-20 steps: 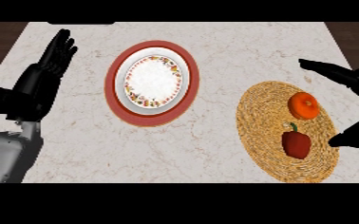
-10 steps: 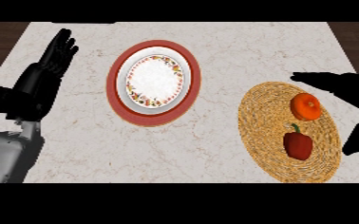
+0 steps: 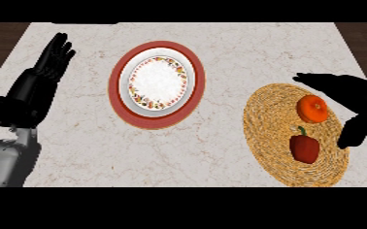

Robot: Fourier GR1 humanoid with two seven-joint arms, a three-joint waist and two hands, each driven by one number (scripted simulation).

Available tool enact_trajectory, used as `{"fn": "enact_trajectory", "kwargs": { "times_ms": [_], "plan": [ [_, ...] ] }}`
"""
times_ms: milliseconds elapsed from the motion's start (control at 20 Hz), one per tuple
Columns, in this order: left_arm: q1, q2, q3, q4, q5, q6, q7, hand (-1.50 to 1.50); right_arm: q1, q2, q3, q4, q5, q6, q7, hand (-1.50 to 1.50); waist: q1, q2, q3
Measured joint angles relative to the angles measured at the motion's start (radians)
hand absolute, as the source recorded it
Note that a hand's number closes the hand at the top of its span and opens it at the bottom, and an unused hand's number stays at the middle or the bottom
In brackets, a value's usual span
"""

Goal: Pick the squash from the placemat and place it in the plate

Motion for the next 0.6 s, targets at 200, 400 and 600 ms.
{"fn": "enact_trajectory", "kwargs": {
  "times_ms": [200, 400, 600],
  "plan": [
    [-0.018, -0.025, 0.003, 0.002, -0.026, 0.000, 0.014, 0.00, -0.031, 0.049, 0.005, 0.098, 0.085, -0.009, -0.009, -1.50, 0.001, 0.001, 0.000],
    [-0.017, -0.043, 0.019, -0.029, -0.042, -0.008, 0.041, 0.00, -0.032, 0.084, -0.008, 0.175, 0.153, -0.027, -0.056, -1.50, 0.000, 0.000, 0.000],
    [-0.025, -0.049, 0.050, 0.000, -0.044, -0.042, 0.030, 0.00, -0.055, 0.123, -0.014, 0.264, 0.219, -0.041, -0.103, -1.50, 0.000, 0.001, 0.000]
  ]
}}
